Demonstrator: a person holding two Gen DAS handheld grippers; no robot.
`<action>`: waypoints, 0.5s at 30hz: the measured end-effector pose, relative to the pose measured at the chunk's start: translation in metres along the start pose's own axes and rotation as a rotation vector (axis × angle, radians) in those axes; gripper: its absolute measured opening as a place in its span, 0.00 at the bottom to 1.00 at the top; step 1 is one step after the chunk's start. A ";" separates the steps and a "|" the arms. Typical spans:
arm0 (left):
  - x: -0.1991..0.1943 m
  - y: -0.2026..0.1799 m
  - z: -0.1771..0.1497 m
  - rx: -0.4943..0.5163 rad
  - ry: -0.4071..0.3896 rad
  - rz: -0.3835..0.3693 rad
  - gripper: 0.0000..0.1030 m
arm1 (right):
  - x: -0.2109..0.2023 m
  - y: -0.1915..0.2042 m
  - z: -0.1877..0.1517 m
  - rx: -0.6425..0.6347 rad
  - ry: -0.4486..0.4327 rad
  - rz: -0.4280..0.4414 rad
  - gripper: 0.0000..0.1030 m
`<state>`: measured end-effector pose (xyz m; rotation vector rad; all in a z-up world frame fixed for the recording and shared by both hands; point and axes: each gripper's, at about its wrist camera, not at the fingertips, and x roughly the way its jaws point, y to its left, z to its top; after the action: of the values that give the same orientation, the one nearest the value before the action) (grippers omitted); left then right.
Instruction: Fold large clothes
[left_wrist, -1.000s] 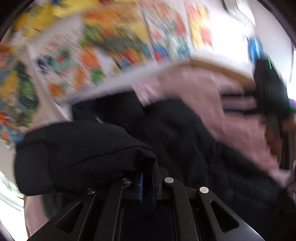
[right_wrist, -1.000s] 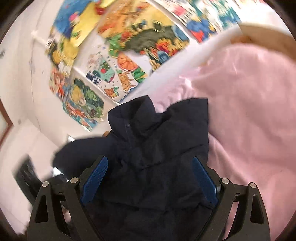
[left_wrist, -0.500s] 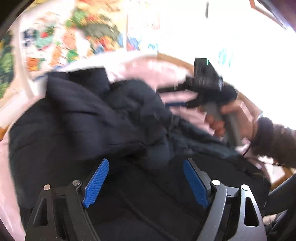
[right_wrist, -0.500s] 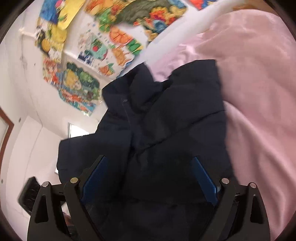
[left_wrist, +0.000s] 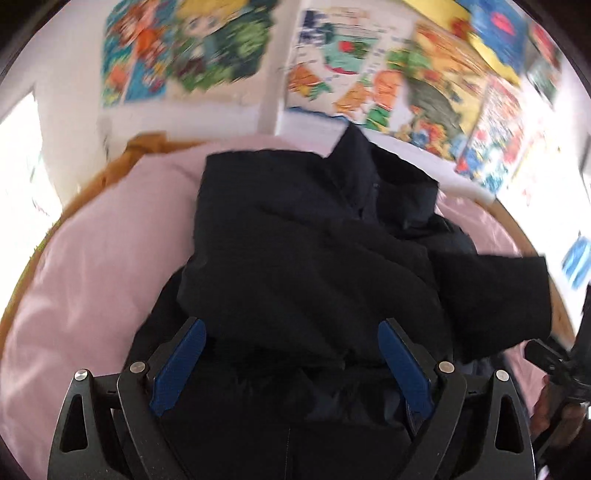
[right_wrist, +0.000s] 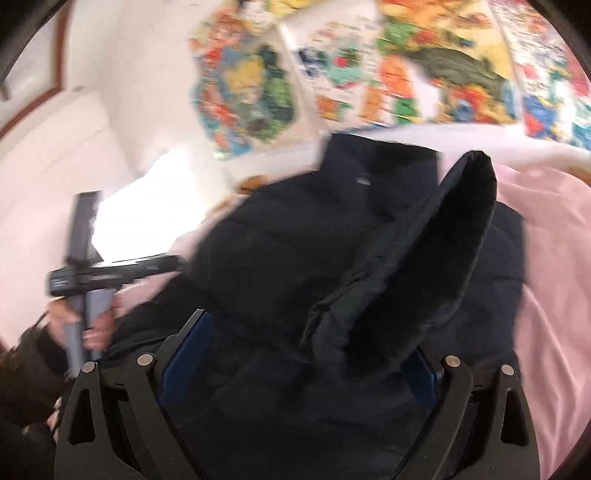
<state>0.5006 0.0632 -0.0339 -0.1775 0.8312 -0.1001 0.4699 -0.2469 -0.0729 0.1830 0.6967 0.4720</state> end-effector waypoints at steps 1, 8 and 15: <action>0.005 0.005 0.002 -0.020 0.011 0.012 0.92 | 0.002 -0.009 0.000 0.040 0.008 -0.030 0.89; 0.030 0.020 0.022 -0.020 0.043 0.166 0.92 | -0.001 -0.095 -0.010 0.380 0.023 -0.159 0.41; 0.049 0.019 0.034 0.034 0.057 0.207 0.92 | -0.029 -0.071 0.024 0.056 -0.139 -0.296 0.19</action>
<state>0.5595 0.0780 -0.0505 -0.0563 0.8991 0.0760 0.4918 -0.3233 -0.0606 0.1608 0.5891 0.1551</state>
